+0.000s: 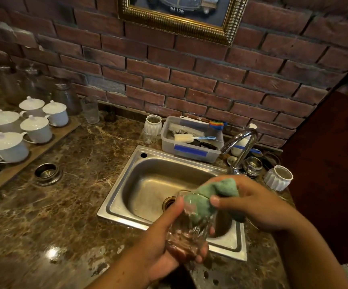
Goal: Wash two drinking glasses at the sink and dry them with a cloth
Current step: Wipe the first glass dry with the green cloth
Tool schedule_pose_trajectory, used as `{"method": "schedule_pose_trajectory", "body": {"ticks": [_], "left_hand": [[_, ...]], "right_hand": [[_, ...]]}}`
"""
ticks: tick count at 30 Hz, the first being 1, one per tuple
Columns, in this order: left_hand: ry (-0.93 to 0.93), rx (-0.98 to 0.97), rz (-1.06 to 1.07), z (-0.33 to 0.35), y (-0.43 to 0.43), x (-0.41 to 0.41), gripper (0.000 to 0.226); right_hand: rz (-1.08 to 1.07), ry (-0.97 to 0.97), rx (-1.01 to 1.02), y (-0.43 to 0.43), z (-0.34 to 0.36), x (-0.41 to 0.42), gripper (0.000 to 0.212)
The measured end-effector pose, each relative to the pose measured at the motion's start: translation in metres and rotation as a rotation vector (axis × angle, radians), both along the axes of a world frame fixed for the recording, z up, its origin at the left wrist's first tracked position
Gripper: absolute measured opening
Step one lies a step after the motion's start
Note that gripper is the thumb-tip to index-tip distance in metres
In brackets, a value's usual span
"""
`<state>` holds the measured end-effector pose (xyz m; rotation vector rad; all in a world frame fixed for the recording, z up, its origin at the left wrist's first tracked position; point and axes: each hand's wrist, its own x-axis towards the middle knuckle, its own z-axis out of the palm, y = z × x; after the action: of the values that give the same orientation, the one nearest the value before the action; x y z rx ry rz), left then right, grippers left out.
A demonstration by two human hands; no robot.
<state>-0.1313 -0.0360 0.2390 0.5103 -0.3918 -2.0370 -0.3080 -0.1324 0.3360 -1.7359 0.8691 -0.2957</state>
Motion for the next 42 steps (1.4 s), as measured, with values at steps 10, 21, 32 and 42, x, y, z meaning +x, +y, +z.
{"method": "schedule_pose_trajectory", "body": {"ticks": [10,21,32,42], "left_hand": [[-0.833,-0.178,0.526,-0.003,-0.011,0.000,0.095],[-1.065,-0.366,0.592,-0.028,0.003,0.042,0.084],[-1.160,-0.302,0.544,-0.078,0.026,0.098,0.089],[-1.238,-0.205,0.391,-0.120,0.048,0.179,0.088]], "right_hand": [[-0.702,-0.343,0.066,0.058,-0.075,0.044,0.033],[-0.785,-0.331,0.605,0.064,-0.108,0.072,0.037],[-0.857,-0.324,0.863,0.068,-0.126,0.124,0.043],[-0.832,-0.150,0.894,0.078,-0.182,0.206,0.045]]}}
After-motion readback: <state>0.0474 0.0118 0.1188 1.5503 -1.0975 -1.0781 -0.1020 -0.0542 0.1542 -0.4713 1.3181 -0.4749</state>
